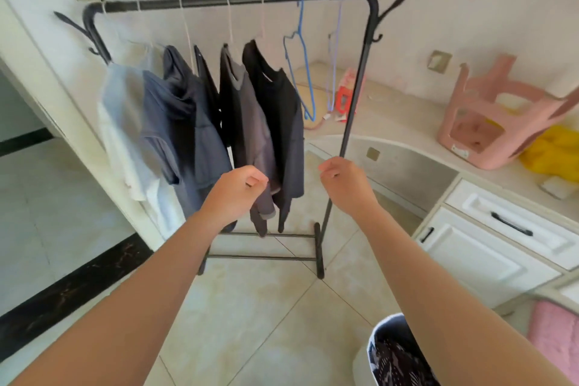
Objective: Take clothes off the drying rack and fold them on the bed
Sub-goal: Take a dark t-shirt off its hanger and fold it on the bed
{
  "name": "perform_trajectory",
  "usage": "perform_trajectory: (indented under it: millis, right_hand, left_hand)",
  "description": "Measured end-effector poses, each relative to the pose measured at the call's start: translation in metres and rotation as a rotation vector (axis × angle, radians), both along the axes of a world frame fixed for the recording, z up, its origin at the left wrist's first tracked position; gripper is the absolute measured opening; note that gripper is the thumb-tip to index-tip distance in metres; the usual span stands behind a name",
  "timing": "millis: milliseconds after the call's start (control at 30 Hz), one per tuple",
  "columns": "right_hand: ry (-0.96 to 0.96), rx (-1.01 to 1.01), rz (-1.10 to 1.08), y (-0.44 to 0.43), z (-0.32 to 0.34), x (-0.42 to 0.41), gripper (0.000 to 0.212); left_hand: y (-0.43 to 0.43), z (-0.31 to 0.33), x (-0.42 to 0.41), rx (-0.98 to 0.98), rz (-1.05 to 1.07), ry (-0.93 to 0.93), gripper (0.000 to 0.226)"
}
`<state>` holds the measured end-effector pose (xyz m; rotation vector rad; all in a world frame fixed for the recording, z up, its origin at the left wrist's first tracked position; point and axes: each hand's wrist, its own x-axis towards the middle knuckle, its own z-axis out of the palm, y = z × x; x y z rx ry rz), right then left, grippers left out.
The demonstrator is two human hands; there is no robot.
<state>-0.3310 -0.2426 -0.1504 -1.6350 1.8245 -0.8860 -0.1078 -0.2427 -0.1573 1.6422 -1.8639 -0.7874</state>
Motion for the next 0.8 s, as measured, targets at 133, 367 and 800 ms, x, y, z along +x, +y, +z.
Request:
perform_trajectory:
  millis: [133, 367, 800]
  right_hand:
    - [0.022, -0.016, -0.038, -0.035, 0.022, 0.042, 0.023]
    - [-0.001, -0.047, -0.051, -0.099, 0.061, 0.067, 0.025]
    - [0.032, -0.125, -0.021, -0.259, 0.099, 0.066, 0.033]
  left_hand:
    - [-0.034, 0.029, 0.04, -0.054, -0.035, -0.021, 0.021]
    - [-0.106, 0.053, 0.064, -0.059, -0.064, 0.046, 0.029]
    - [-0.257, 0.079, 0.018, -0.142, 0.029, 0.239, 0.035]
